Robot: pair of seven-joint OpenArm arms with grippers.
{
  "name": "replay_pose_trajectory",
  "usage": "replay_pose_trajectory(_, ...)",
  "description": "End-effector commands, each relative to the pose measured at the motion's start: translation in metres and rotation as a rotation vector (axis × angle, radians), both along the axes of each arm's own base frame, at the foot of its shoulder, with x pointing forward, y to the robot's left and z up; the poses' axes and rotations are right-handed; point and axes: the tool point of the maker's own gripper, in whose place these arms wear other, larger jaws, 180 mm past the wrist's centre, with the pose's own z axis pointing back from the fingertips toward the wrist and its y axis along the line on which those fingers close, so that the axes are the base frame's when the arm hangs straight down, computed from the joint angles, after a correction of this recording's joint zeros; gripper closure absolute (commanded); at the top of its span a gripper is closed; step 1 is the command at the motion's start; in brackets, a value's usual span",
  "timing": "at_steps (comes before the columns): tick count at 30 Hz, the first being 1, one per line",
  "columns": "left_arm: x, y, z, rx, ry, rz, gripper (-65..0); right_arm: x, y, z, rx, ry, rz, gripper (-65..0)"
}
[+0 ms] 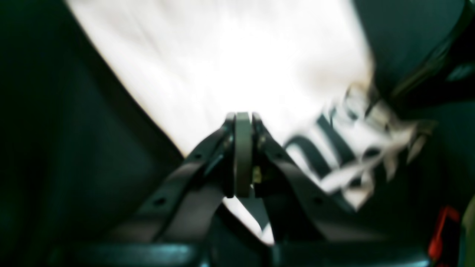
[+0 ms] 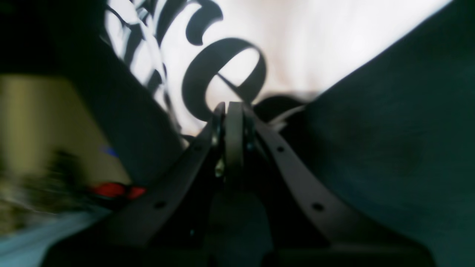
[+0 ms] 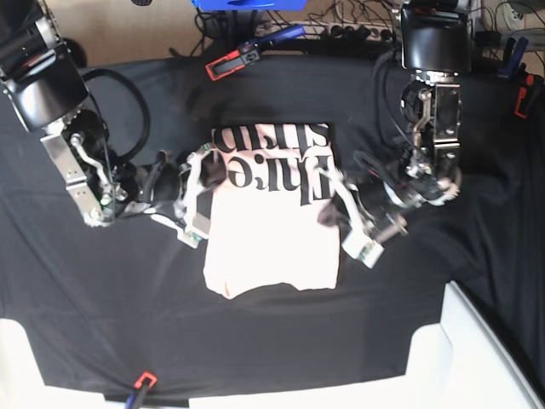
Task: Fold the T-shirt properly
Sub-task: 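Open both grippers and lift them away from the folded shirt, then move both open grippers toward the printed end of the shirt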
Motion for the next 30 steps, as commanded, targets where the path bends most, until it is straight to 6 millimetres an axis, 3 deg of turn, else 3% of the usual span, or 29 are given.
replay_pose_trajectory(1,0.012,0.007,0.020,-0.015,-0.071,0.019,0.0,0.011,-0.009,0.003,-0.047,-0.063,-0.020,-0.1)
replay_pose_trajectory(4,0.015,0.024,0.041,-0.068,-0.188,0.085,0.0,0.021,-0.031,-0.008,-0.213,-0.224,-0.050,-0.1)
replay_pose_trajectory(6,0.013,0.041,0.050,-0.083,-0.271,0.123,0.0,0.015,-0.039,-0.016,-0.265,-0.332,-0.041,-0.1)
replay_pose_trajectory(9,0.004,0.061,0.034,0.048,-0.301,0.109,0.0,0.001,-0.036,-0.018,-0.228,-0.458,-0.007,-0.1)
replay_pose_trajectory(13,-0.018,0.085,0.006,0.158,-0.301,0.107,0.0,0.001,-0.060,0.002,-0.071,-0.598,-0.187,-0.1)
replay_pose_trajectory(16,-0.028,0.105,0.008,0.127,-0.349,0.156,0.0,-0.002,-0.068,0.022,0.034,-0.706,-0.265,-0.1)
replay_pose_trajectory(20,-0.044,0.128,0.012,0.072,-0.427,0.186,0.0,-0.009,-0.094,0.042,0.098,-0.821,-0.354,-0.1)
replay_pose_trajectory(27,-0.074,0.162,0.025,0.103,-0.554,0.292,0.0,-0.045,-0.140,0.048,0.086,-0.876,-0.478,-0.1)
replay_pose_trajectory(30,-0.088,0.164,0.022,0.084,-0.560,0.305,0.0,-0.062,-0.152,0.049,0.082,-0.888,-0.506,-0.1)
